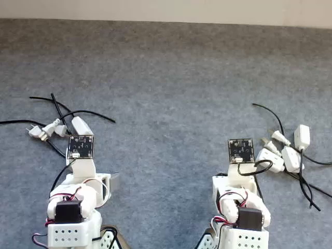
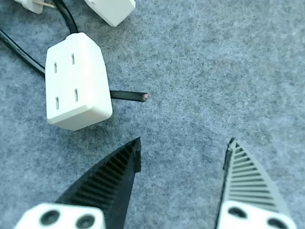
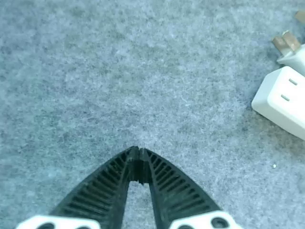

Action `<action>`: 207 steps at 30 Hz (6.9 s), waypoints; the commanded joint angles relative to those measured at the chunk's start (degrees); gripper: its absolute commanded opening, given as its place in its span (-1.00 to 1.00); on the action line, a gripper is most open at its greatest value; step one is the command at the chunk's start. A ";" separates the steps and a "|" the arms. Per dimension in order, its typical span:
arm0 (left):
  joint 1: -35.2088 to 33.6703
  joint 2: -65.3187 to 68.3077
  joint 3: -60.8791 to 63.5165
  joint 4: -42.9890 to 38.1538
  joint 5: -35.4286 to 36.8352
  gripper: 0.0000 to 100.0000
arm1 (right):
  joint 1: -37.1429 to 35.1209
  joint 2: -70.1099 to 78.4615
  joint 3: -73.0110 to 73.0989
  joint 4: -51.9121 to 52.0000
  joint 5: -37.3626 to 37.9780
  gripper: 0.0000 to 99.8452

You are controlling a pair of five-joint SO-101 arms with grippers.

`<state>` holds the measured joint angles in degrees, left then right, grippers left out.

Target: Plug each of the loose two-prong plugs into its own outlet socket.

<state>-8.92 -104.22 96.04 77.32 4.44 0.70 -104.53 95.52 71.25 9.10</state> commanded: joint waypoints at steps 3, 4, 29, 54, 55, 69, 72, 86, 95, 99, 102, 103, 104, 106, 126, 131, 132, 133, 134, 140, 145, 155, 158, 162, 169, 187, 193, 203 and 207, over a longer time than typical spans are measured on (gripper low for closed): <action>-0.40 0.48 1.10 -0.88 0.18 -0.43 | -0.22 -0.40 7.34 0.13 0.53 -0.98; -0.40 0.48 1.10 -0.88 0.18 -0.43 | -0.22 -0.40 7.34 0.13 0.53 -0.98; -0.40 0.48 1.10 -0.88 0.18 -0.43 | -0.13 -0.57 5.05 -8.84 0.62 -0.98; -0.40 0.48 1.10 -0.88 0.18 -0.43 | 31.34 42.24 -38.81 -42.51 0.26 -0.53; -0.40 0.48 1.10 -0.88 0.18 -0.43 | 31.34 47.52 -42.59 -42.42 0.26 -0.53; -0.40 0.48 1.10 -0.88 0.18 -0.43 | 31.96 112.13 -94.02 -16.75 13.19 -0.53; -0.40 0.48 1.10 -0.88 0.18 -0.43 | 31.52 122.51 -104.40 -10.24 13.19 -0.53; -0.40 0.48 1.10 -0.88 0.18 -0.43 | 31.43 152.31 -137.89 6.11 13.10 -0.78; -0.40 0.48 1.10 -0.88 0.18 -0.43 | 21.58 152.66 -170.07 30.02 12.66 -0.93; -0.40 0.48 1.10 -0.88 0.18 -0.43 | 17.71 151.43 -178.59 29.93 6.07 -0.93; -0.40 0.48 1.10 -0.88 0.18 -0.43 | 13.41 147.91 -175.52 30.02 2.73 -0.93; -0.40 0.48 1.10 -0.88 0.18 -0.43 | 12.35 146.07 -173.14 30.02 -0.09 -0.93; -0.40 0.48 1.10 -0.88 0.18 -0.43 | 11.03 143.96 -170.42 30.02 -3.69 -0.93; -0.40 0.48 1.10 -0.88 0.18 -0.43 | 7.87 138.77 -163.82 29.93 -10.99 -0.93; -0.40 0.48 1.10 -0.88 0.18 -0.43 | -28.44 132.18 -109.23 4.97 -33.76 -0.92; -0.40 0.48 1.10 -0.88 0.18 -0.43 | -31.16 135.52 -109.93 4.70 -31.74 -0.88; -0.40 0.48 1.10 -0.88 0.18 -0.43 | -31.78 135.52 -109.93 5.05 -31.74 -0.82; -0.40 0.48 1.10 -0.88 0.18 -0.43 | -32.13 135.34 -110.02 6.11 -32.00 -0.74; -0.40 0.48 1.10 -0.88 0.18 -0.43 | -32.40 134.81 -110.37 7.16 -32.09 -0.67; -0.40 0.48 1.10 -0.88 0.18 -0.43 | -33.19 130.95 -115.91 14.29 -27.69 -0.51; -0.40 0.48 1.10 -0.88 0.18 -0.43 | -34.15 132.26 -116.53 15.34 -27.78 -0.51; -0.40 0.48 1.10 -0.88 0.18 -0.43 | -45.67 138.51 -117.76 15.25 -28.40 -0.51; -0.40 0.48 1.10 -0.88 0.18 -0.43 | -48.75 137.19 -121.54 15.96 -28.04 -0.51; -0.40 0.48 1.10 -0.88 0.18 -0.43 | -49.54 133.05 -131.56 20.26 -21.54 -0.51; -0.40 0.48 1.10 -0.88 0.18 -0.43 | -42.15 123.91 -154.59 29.85 -6.68 -0.51; 0.13 0.48 1.10 -0.88 0.18 -0.43 | -25.19 86.46 -152.92 29.85 -5.36 -0.51; 6.29 0.48 1.10 -0.88 0.18 -0.43 | -25.10 73.63 -132.97 29.58 -5.10 -0.51; -5.05 0.40 -9.63 -3.52 0.26 -0.43 | -25.01 62.20 -112.40 29.58 -5.10 -0.51; -15.96 0.40 -15.34 -8.70 0.09 -0.43 | -25.01 58.77 -107.21 29.49 -5.10 -0.51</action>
<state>-14.90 -103.78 87.25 73.01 4.44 -25.14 -43.34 -13.58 98.86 3.30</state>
